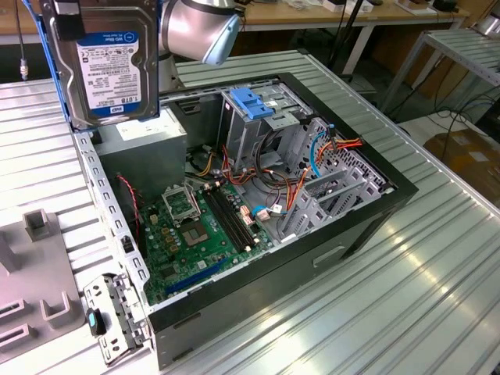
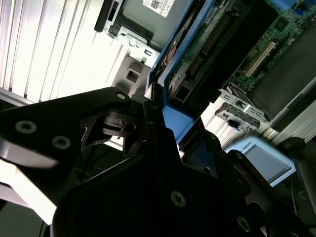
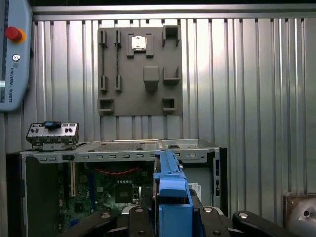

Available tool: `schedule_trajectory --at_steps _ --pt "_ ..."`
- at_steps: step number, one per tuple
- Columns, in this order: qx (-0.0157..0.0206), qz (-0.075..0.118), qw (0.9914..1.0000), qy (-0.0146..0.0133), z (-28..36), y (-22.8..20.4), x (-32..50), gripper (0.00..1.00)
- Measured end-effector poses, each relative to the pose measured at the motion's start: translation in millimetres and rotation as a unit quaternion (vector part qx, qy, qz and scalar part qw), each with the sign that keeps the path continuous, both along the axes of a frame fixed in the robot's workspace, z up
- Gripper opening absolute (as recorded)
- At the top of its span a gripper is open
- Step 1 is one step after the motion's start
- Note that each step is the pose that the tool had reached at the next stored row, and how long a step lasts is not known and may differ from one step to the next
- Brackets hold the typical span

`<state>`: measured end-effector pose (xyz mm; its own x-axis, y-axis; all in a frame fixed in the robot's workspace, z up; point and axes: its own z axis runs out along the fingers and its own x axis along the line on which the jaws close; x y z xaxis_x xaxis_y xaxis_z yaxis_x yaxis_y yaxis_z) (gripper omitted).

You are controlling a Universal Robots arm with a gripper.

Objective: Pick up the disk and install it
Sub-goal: 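Pick up the disk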

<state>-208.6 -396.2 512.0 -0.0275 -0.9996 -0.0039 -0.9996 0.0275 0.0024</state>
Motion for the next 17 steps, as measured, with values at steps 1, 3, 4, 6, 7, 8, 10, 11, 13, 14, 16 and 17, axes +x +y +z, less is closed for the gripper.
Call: schedule_trajectory --at_steps 1,3,4,6,7,8,10,11,13,14,16,17 --pt "0.0000 0.000 1.00000 0.0000 0.0 0.0 1.5 0.37" --pt "0.0000 0.000 1.00000 0.0000 0.0 0.0 5.1 0.37" --pt "0.0000 0.000 1.00000 0.0000 0.0 0.0 6.8 0.37" --pt "0.0000 0.000 1.00000 0.0000 -0.1 0.0 10.5 0.37" --pt "0.0000 0.000 1.00000 0.0000 0.0 0.0 11.7 0.37" --pt "0.0000 0.000 1.00000 0.0000 0.0 0.0 13.2 0.37" --pt "0.0001 0.000 1.00000 0.0000 -0.1 0.0 16.9 0.37" --pt "0.0000 0.000 1.00000 0.0000 0.0 0.0 18.4 0.37" --pt "0.0000 0.000 1.00000 0.0000 0.0 0.0 21.3 0.37" --pt "0.0000 0.000 1.00000 0.0000 -0.1 0.0 22.7 0.37" --pt "0.0000 0.000 1.00000 0.0000 0.0 0.0 25.3 0.37" --pt "0.0000 0.000 1.00000 0.0000 -0.1 0.0 26.5 0.37"
